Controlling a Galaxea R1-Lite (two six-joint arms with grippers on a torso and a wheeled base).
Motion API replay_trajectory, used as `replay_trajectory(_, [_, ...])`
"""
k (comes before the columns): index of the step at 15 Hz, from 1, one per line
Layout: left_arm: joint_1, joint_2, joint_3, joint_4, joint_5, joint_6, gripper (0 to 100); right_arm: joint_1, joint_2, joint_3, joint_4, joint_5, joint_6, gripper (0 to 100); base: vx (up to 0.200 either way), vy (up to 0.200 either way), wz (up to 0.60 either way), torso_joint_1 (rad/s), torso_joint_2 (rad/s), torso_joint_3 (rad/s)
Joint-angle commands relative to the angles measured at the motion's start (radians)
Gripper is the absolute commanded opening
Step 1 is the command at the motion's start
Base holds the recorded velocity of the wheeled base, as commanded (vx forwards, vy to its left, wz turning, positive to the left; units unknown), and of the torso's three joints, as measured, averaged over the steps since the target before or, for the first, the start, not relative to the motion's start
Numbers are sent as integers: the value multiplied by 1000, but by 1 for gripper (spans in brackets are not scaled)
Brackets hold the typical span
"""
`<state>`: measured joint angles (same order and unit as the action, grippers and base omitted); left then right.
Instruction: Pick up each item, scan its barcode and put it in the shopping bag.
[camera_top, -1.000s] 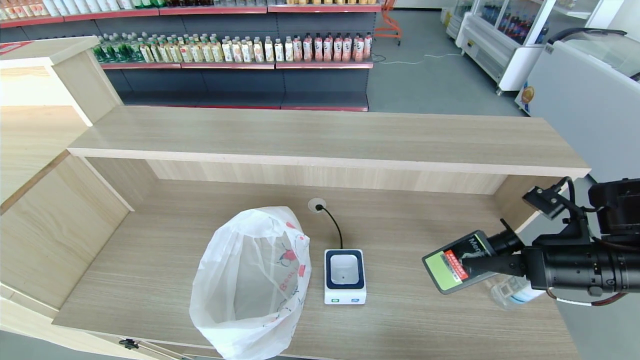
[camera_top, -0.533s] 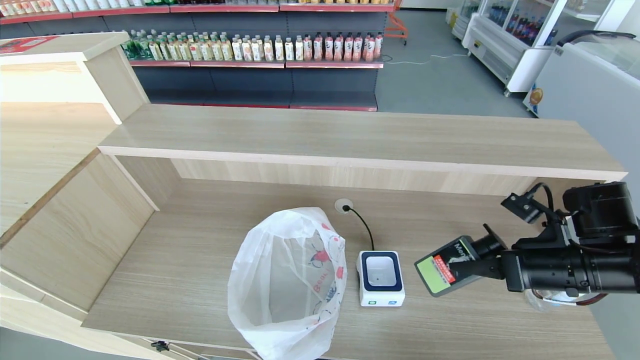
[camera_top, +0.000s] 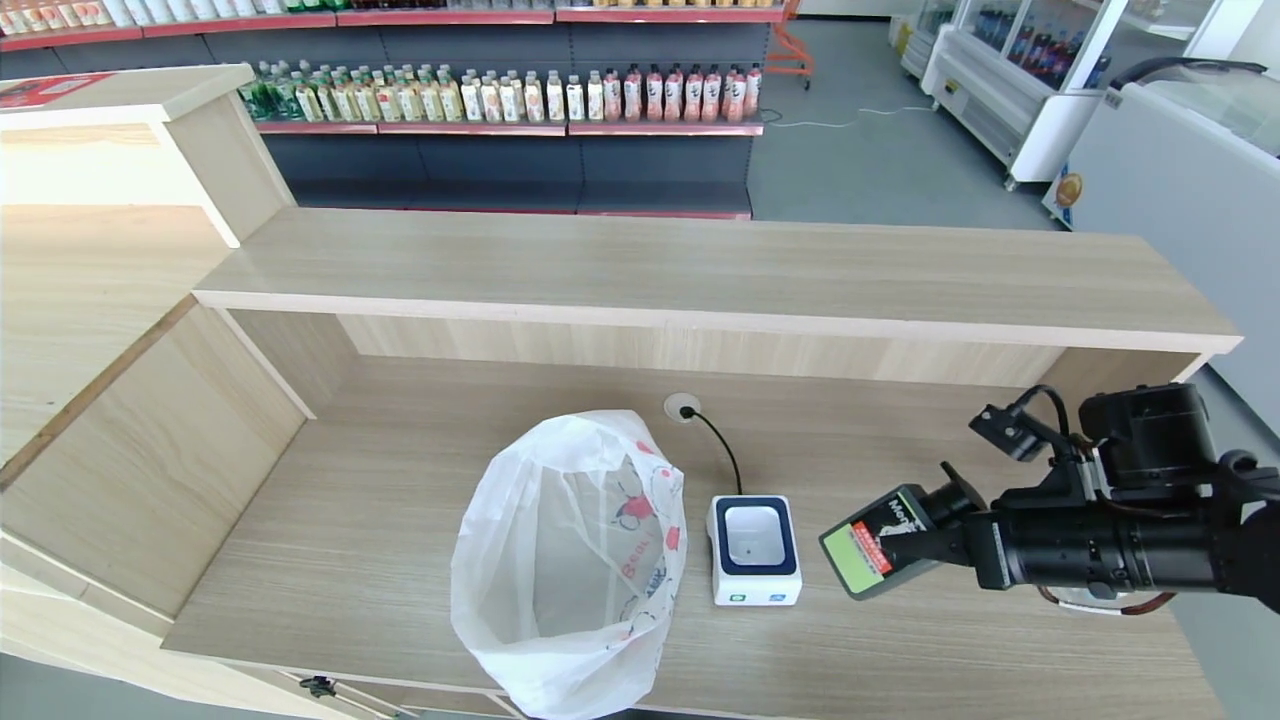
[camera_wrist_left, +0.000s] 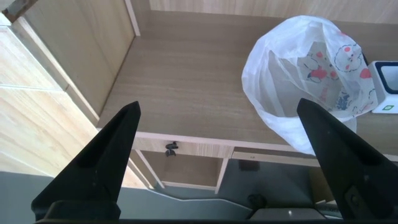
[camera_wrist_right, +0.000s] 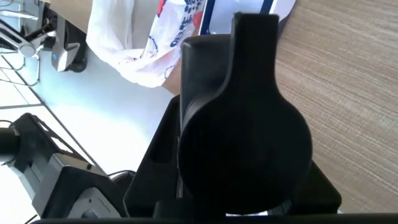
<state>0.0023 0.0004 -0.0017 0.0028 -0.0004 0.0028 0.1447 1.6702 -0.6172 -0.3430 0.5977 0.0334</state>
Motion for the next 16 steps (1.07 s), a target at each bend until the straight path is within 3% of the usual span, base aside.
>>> replay_trajectory(1, [1, 0, 0, 0, -1, 0, 100, 10, 34, 14, -36, 1, 0, 0, 0, 0, 0, 0, 0, 0])
replay_trajectory(7, [1, 0, 0, 0, 0, 0, 100, 12, 100, 10, -71, -9, -6, 0, 0, 0, 0, 0, 0, 0])
replay_trajectory(11, [1, 0, 0, 0, 0, 0, 100, 35, 191, 14, -195, -47, -4, 0, 0, 0, 0, 0, 0, 0])
replay_trajectory(16, [1, 0, 0, 0, -1, 0, 100, 72, 255, -30, -231, -59, 5, 0, 0, 0, 0, 0, 0, 0])
